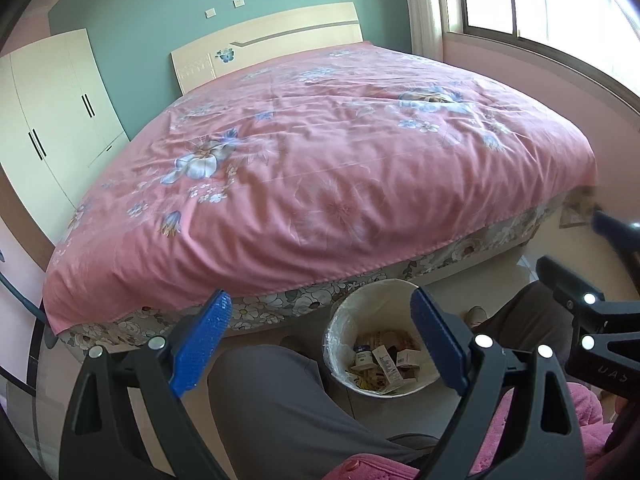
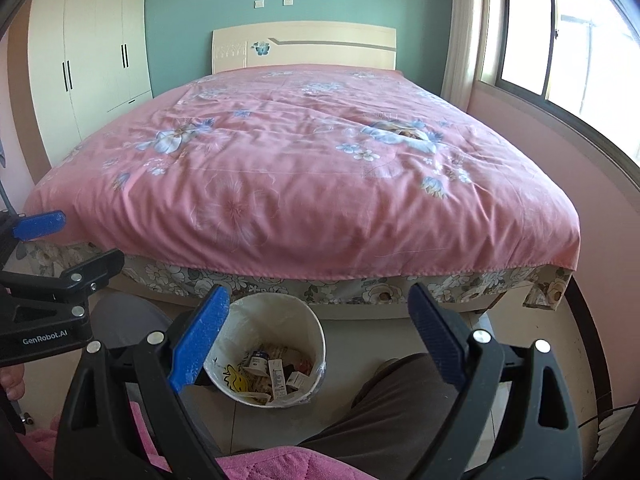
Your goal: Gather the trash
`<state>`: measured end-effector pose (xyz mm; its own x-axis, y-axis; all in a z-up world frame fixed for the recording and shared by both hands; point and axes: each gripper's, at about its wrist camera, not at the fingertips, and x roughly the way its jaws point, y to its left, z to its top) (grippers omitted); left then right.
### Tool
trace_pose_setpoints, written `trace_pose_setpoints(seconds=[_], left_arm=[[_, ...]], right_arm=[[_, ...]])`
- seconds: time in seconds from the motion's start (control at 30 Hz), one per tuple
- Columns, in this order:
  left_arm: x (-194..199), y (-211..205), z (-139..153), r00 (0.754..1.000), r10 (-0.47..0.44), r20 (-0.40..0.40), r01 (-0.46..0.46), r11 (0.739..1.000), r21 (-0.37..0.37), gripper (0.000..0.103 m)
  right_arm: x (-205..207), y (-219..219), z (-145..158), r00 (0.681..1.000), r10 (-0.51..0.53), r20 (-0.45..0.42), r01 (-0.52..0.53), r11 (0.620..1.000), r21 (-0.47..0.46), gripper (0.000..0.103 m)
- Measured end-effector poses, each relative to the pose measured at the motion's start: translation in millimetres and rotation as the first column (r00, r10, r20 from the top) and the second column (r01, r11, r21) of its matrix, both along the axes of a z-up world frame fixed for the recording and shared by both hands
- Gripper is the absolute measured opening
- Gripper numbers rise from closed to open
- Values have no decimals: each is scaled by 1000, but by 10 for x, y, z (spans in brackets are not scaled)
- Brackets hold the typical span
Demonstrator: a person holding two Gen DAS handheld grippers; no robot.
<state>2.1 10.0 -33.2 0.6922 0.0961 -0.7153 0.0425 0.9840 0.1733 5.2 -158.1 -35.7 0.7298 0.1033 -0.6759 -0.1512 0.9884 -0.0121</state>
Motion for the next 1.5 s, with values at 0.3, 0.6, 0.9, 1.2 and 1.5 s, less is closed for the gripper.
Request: trace_pose_setpoints(seconds=[0.3, 0.6, 0.9, 1.2, 1.5], left_arm=[[-17, -72, -4, 1000, -28, 0, 28, 1000, -4, 93], [-25, -97, 12, 999, -34, 5, 34, 999, -1, 93], [-26, -92, 12, 999, -33, 5, 33, 999, -2, 93], [-28, -96, 18, 999, -33, 7, 33, 999, -2, 93], [-24, -105, 26, 999, -33, 5, 33, 999, -3, 93]], right_arm=[[-27, -17, 29, 1000, -20, 9, 20, 1000, -12, 89], [-30, -20, 36, 1000, -19, 8, 19, 1000, -10, 89], [-28, -13, 31, 1000, -20, 8, 21, 1000, -11, 89], [-3, -2, 45, 1000, -15, 2, 15, 1000, -10, 89], [6, -4, 45, 1000, -13, 1, 13, 1000, -10, 89]])
